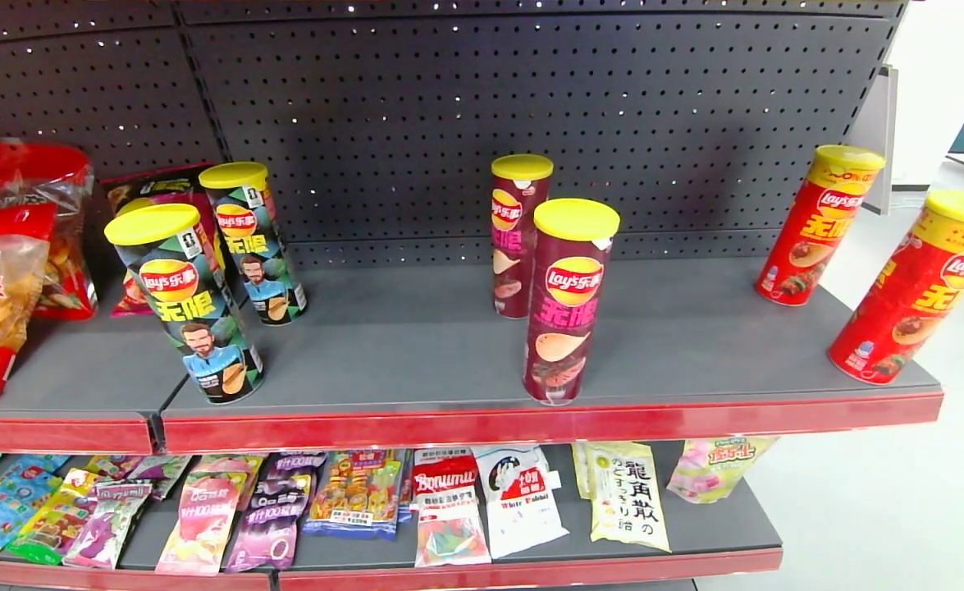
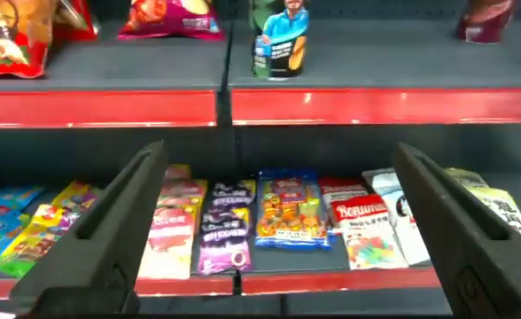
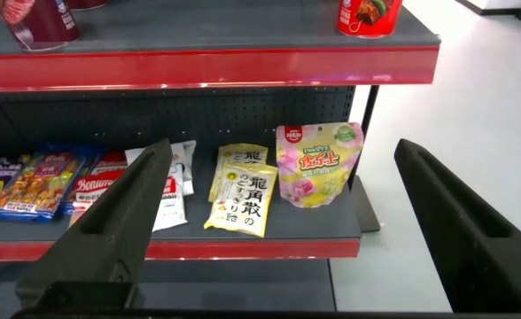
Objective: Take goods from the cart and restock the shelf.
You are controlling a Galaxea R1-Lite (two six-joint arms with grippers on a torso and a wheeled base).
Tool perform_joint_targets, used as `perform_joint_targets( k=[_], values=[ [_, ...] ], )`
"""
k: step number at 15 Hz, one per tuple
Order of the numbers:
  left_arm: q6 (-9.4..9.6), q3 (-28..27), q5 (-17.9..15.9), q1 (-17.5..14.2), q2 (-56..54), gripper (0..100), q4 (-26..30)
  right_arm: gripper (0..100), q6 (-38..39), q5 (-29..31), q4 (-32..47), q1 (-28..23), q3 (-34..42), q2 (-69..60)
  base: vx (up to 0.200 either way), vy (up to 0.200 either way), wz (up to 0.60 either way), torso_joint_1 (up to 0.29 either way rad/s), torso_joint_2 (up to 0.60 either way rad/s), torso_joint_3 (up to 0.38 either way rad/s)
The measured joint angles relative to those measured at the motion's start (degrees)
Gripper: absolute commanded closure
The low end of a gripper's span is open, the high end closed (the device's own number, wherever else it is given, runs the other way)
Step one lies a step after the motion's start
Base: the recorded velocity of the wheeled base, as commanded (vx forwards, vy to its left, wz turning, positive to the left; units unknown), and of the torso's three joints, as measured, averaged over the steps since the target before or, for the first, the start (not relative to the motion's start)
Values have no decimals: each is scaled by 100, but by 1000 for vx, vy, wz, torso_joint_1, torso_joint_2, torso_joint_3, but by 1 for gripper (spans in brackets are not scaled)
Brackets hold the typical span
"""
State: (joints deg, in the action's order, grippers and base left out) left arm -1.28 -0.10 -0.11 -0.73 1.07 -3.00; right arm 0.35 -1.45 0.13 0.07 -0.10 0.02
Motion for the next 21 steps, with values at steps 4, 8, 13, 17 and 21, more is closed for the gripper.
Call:
perform_joint_targets(
  k=[4,8,13,17,21],
  values=[
    [-74,-11,279,10,-56,0,111,0,-13,-2,2,0,0,0,0,0,0,0,0,0],
    [33,2,87,38,-80,0,322,0,-30,-158,16,6,0,2,0,0,0,0,0,0],
    [128,-6,-62,43,-87,0,335,0,-90,-424,-6,41,-417,151,0,0,0,0,0,0],
    [128,-6,-65,43,-89,0,335,0,295,-1064,-16,310,-1842,1742,0,0,0,0,0,0],
    [128,-9,-67,43,-89,0,335,0,200,-1541,-213,1042,-2460,3630,0,0,0,0,0,0]
  ],
)
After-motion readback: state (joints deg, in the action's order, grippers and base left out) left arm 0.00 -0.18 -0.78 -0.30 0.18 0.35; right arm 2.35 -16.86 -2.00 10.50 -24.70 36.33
